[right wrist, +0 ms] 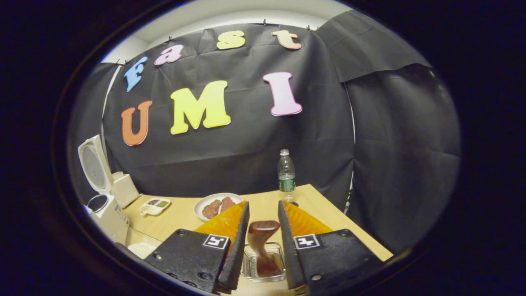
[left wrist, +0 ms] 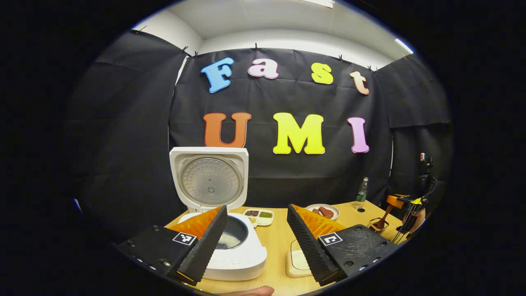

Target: Close the left gripper, press the button to open the rice cooker; take a wooden spoon from the chopstick holder with the right hand, scoop a spoonful of rice and pour it into the rice cooker, then put the wooden spoon back into the chopstick holder.

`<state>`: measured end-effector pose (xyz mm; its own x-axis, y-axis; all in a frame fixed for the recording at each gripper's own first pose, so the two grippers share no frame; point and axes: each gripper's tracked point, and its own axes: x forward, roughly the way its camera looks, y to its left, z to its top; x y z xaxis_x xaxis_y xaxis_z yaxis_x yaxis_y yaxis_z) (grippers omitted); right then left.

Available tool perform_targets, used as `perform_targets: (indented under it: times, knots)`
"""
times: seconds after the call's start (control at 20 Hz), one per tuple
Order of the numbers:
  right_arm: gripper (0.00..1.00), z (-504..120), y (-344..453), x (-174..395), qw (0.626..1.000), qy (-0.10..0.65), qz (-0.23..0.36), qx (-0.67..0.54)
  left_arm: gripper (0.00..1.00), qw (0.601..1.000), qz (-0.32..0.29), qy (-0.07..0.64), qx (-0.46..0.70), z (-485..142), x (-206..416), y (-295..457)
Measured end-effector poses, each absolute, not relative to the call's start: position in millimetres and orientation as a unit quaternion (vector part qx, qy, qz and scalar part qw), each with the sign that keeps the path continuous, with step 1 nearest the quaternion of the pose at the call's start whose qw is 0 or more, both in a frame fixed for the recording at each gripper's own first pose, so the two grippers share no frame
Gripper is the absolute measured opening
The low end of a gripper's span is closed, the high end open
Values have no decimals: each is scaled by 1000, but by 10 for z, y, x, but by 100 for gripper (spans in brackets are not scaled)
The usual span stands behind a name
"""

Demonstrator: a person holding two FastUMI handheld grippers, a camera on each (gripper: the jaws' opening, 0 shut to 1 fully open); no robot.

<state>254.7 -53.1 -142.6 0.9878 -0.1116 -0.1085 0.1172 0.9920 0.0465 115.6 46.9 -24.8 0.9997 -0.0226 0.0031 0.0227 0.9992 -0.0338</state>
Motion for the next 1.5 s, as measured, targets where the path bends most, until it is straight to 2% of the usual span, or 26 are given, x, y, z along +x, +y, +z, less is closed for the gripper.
perform_targets:
  times: [0.1, 0.15, 0.25, 0.3, 0.4, 0.45, 0.55, 0.9, 1.05, 1.25, 1.35, 1.5]
  knots:
    - [63, -1234, -551, 2389, 997, 34, -69, 17, 93, 1000, -12, -7, -16, -135, 1191, 531]
    - [77, -1190, -493, 2300, 997, 32, -65, 13, 93, 1000, -14, -9, -16, -76, 1215, 544]
    - [94, -1103, -451, 2154, 998, 26, -64, 2, 92, 1000, -13, -14, -18, 44, 1287, 623]
    - [99, -1044, -427, 2075, 998, 20, -64, -2, 92, 1000, -14, -15, -21, 109, 1325, 645]
    - [99, -940, -334, 1926, 998, 9, -60, -13, 92, 999, -21, -16, -26, 234, 1387, 642]
    - [96, -907, -283, 1838, 998, 4, -56, -19, 92, 999, -22, -18, -24, 308, 1413, 663]
    - [100, -834, -171, 1674, 999, -6, -46, -28, 92, 999, -21, -28, -15, 487, 1481, 705]
    - [100, -786, 162, 1212, 999, -18, -3, -51, 92, 998, 17, -52, -11, 1057, 1812, 1044]
    - [99, -767, 175, 1108, 999, -23, -1, -45, 93, 996, 41, -80, -14, 1301, 2052, 1356]
    - [100, -742, 160, 966, 999, -28, 1, -39, 92, 994, 36, -89, -51, 1353, 2525, 1630]
    - [99, -696, 103, 885, 999, -41, -4, -28, 93, 994, 62, -75, -38, 1278, 2799, 1845]
    - [99, -673, 54, 795, 998, -48, -16, -32, 94, 995, 68, -74, -18, 1244, 3075, 1912]
